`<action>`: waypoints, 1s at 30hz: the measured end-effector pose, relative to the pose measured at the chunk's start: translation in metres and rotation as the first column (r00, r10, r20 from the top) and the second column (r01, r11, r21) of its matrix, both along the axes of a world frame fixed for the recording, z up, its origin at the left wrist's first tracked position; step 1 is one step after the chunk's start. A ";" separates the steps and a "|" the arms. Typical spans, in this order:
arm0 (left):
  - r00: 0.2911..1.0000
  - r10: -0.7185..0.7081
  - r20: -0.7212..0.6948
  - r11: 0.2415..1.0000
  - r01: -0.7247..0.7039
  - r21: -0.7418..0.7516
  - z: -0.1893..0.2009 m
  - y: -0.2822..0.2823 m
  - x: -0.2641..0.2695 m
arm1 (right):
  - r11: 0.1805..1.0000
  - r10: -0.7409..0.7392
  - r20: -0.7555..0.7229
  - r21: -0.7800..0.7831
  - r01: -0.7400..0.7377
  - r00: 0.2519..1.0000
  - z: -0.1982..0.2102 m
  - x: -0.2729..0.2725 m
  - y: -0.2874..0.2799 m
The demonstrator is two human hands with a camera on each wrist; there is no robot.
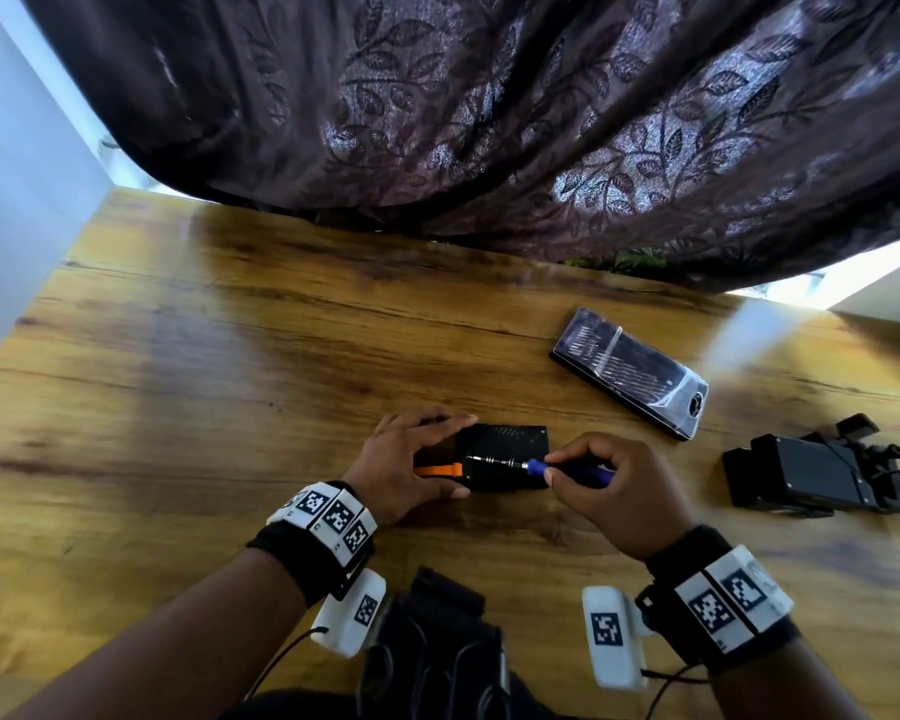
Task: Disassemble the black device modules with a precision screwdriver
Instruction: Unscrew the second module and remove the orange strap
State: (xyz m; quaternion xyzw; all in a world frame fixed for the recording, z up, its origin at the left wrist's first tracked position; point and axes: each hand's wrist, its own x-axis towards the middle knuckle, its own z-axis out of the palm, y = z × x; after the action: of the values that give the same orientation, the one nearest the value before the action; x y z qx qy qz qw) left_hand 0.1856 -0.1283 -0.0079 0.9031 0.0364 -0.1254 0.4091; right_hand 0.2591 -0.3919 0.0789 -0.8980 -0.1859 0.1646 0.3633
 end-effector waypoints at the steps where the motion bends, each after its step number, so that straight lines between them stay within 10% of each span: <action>1: 1.000 0.001 0.000 1.000 -0.001 0.000 -0.001 0.000 0.000 | 0.998 0.033 0.036 -0.052 -0.031 0.999 0.009 0.002 0.006; 6: 0.999 0.032 0.023 0.999 -0.031 -0.009 -0.006 -0.002 0.000 | 0.915 0.253 0.048 -0.335 -0.223 0.966 0.059 0.008 0.053; 15: 0.996 0.077 0.052 0.996 -0.074 -0.043 -0.012 -0.004 0.004 | 0.402 0.704 -0.056 -0.790 -0.463 0.708 0.096 0.003 0.148; 20: 0.994 0.092 0.052 0.995 -0.090 -0.045 -0.008 -0.004 0.004 | 0.409 0.660 -0.168 -0.737 -0.537 0.733 0.108 0.004 0.147; 30: 0.993 0.097 0.061 0.992 -0.092 -0.083 -0.011 -0.003 0.004 | 0.485 0.649 0.054 -0.797 -0.359 0.759 0.093 -0.005 0.127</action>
State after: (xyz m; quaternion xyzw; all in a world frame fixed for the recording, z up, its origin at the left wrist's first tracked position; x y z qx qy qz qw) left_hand 0.1892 -0.1313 -0.0191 0.8868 0.0609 -0.0778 0.4514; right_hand 0.2538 -0.2654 0.1722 -0.8798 -0.4221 0.1646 -0.1438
